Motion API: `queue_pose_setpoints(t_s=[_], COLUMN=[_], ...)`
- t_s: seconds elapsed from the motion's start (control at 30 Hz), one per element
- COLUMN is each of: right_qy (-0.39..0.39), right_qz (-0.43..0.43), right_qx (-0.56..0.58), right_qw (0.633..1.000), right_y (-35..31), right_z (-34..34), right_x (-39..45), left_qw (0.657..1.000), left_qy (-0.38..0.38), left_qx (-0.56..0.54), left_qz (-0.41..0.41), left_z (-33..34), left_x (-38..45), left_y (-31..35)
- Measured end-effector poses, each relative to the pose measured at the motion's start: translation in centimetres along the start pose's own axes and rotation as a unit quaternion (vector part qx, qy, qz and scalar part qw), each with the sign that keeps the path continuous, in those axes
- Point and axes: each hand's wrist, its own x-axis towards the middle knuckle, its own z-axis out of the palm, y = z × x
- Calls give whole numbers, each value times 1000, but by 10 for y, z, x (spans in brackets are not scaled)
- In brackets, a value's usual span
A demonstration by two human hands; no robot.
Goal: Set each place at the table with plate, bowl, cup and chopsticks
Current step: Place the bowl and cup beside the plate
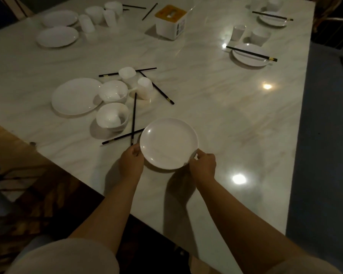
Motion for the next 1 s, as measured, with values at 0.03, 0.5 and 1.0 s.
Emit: queue_pose_setpoints(t_s=[0.03, 0.5, 1.0], right_qy=[2, -159, -1], right_qz=[-8, -90, -19], right_qx=[10, 37, 104], right_qw=[1000, 982, 994], right_y=[-4, -117, -137], right_z=[2, 113, 179], right_x=[-3, -15, -4], left_qw=[1000, 984, 996], left_qy=[14, 126, -70], left_qx=[0, 73, 37], left_qz=[2, 102, 46], left_z=[-4, -84, -96], left_x=[1, 103, 151], left_y=[2, 33, 56])
